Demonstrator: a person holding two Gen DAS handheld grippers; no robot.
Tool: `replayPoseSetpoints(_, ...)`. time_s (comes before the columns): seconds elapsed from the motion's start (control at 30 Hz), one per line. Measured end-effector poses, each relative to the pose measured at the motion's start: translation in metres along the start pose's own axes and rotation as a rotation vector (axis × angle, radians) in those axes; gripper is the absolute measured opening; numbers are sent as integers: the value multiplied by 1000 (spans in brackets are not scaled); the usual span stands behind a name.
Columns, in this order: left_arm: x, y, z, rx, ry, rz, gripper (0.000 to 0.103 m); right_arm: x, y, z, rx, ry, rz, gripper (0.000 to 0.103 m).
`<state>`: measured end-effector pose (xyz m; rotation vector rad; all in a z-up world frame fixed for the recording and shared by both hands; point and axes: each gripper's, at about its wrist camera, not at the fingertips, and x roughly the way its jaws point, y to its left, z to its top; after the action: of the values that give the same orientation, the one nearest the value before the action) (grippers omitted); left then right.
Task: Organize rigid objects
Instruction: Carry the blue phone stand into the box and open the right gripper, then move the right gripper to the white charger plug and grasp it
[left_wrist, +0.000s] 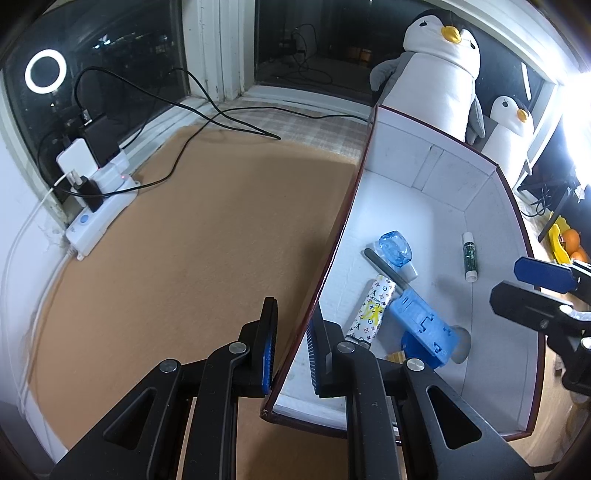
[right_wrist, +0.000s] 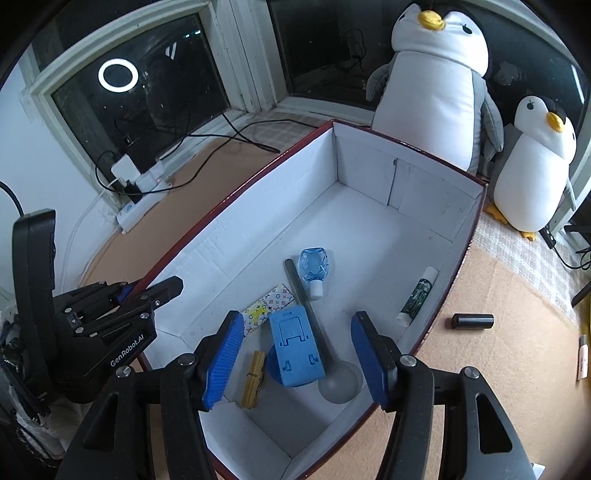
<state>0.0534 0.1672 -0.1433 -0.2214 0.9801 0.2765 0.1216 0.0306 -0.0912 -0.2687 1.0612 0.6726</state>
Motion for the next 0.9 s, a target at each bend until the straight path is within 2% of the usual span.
replayPoseSetpoints(0.4, 0, -1, 0, 11, 4, 16, 14, -29, -23, -9, 42, -48, 17, 56)
replayPoseSetpoints(0.7, 0, -4, 2, 22, 13, 38, 14, -67, -72, -37, 107, -82, -14, 56)
replayPoseSetpoints(0.9, 0, -6, 3, 30, 21, 54, 15, -84, -111, -69, 139, -59, -69, 56)
